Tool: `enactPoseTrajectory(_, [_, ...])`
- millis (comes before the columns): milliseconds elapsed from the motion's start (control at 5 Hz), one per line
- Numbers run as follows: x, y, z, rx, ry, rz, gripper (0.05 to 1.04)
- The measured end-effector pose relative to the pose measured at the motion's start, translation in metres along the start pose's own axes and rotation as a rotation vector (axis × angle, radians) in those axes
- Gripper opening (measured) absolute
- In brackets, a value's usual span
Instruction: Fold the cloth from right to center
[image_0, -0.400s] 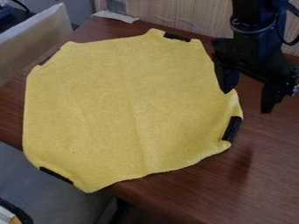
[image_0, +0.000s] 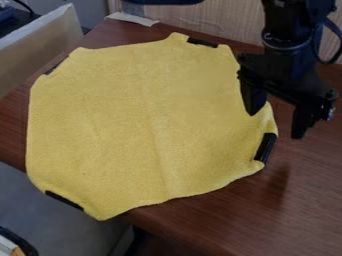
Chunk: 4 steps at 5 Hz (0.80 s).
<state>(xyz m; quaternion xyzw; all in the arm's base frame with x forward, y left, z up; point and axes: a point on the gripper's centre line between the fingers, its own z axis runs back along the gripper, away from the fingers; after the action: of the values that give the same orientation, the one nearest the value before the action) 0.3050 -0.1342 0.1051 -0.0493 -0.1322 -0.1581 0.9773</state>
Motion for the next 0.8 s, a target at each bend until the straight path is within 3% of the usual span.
enactPoseTrajectory(200, [-0.007, -0.001, -0.006, 0.008, 0.026, 0.017, 0.999])
enactPoseTrajectory(400, [-0.017, -0.002, -0.018, 0.075, 0.104, 0.012, 0.999])
enactPoseTrajectory(800, [-0.008, -0.012, -0.035, 0.027, 0.145, -0.029, 0.966])
